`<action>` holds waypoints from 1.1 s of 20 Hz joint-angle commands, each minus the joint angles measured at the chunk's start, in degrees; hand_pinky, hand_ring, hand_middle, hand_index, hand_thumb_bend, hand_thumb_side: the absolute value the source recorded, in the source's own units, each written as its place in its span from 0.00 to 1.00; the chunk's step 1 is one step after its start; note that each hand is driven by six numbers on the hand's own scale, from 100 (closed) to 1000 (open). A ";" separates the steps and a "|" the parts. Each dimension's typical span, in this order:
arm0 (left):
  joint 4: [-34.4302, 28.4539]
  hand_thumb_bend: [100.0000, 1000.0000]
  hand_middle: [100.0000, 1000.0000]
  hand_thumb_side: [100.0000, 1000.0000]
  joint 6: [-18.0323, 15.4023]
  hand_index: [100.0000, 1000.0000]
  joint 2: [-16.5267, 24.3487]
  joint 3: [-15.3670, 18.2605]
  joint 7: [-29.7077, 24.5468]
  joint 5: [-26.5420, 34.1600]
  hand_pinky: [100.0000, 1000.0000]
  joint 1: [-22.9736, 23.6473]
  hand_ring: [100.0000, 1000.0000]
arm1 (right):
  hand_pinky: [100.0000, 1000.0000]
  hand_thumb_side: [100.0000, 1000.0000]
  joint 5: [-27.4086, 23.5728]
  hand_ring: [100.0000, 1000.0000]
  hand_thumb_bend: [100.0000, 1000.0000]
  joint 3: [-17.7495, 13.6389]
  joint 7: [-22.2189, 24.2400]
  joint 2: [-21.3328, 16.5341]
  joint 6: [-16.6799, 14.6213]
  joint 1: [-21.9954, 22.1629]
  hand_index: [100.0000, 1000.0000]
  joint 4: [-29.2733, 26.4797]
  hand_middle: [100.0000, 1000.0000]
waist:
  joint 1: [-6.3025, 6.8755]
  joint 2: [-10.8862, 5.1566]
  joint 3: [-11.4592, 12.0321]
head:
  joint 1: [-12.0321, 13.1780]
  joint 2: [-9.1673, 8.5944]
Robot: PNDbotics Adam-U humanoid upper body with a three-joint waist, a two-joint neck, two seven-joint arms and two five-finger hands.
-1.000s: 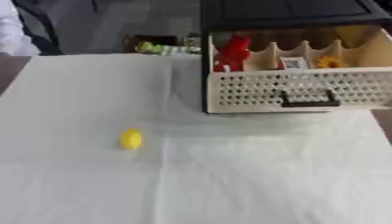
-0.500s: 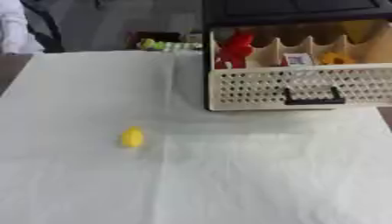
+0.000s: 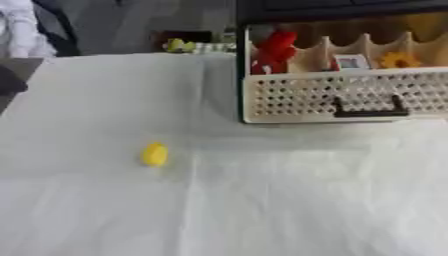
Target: Pick up objects from table and place into drawer.
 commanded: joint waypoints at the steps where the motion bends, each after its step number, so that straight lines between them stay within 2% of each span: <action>1: 1.35 0.00 0.73 0.76 0.41 1.00 2.60 -0.73 -1.88 -0.76 0.50 -1.87 0.70 | 0.37 1.00 -0.74 0.53 0.19 -0.19 0.12 -0.48 0.32 -1.33 0.51 -0.81 0.15 | 0.15 -0.70 -0.33 | 1.08 -0.51; 3: 3.11 0.00 0.73 0.78 1.79 1.00 1.96 -2.37 -3.43 -1.17 0.50 -4.22 0.70 | 0.37 1.00 -1.17 0.53 0.19 -0.03 0.24 -0.03 0.57 -1.76 0.51 -0.81 0.15 | 0.34 -0.54 -0.50 | 1.57 -0.45; 4: 3.94 0.00 0.73 0.85 2.47 1.00 1.58 -3.13 -4.25 -1.25 0.50 -5.52 0.70 | 0.37 1.00 -1.30 0.53 0.19 0.03 0.35 0.11 0.69 -1.86 0.51 -0.81 0.15 | 0.41 -0.47 -0.53 | 1.68 -0.54; 11: 9.94 0.00 0.69 0.79 6.75 1.00 -1.71 -6.92 -9.80 -2.91 0.46 -12.40 0.67 | 0.38 1.00 -1.80 0.53 0.19 0.03 1.07 1.00 1.39 -2.13 0.51 -0.81 0.15 | 0.74 -0.37 -0.98 | 2.27 -0.94; 15: 13.94 0.00 0.69 0.81 8.75 1.00 -3.92 -8.48 -12.62 -4.91 0.46 -15.43 0.67 | 0.38 1.00 -1.95 0.53 0.18 -0.14 1.19 1.51 1.99 -2.02 0.50 -0.81 0.15 | 0.93 -0.47 -1.20 | 2.44 -1.20; 16: 15.02 0.00 0.70 0.84 9.18 1.00 -4.56 -8.86 -13.23 -5.42 0.46 -16.18 0.67 | 0.38 1.00 -2.02 0.53 0.18 -0.17 1.22 1.70 2.15 -2.04 0.50 -0.81 0.15 | 0.98 -0.52 -1.25 | 2.49 -1.25; 21: 21.55 0.00 0.69 0.87 9.86 1.00 -7.95 -10.53 -15.81 -7.91 0.46 -19.78 0.67 | 0.38 1.00 -2.41 0.53 0.18 -0.28 1.42 2.42 2.75 -2.21 0.50 -0.81 0.15 | 1.05 -0.59 -1.65 | 2.49 -1.43; 22: 22.79 0.00 0.68 0.85 9.64 1.00 -8.51 -10.75 -16.12 -8.40 0.46 -20.25 0.66 | 0.38 1.00 -2.43 0.53 0.17 -0.33 1.46 2.47 2.81 -2.18 0.50 -0.81 0.15 | 1.06 -0.54 -1.76 | 2.50 -1.45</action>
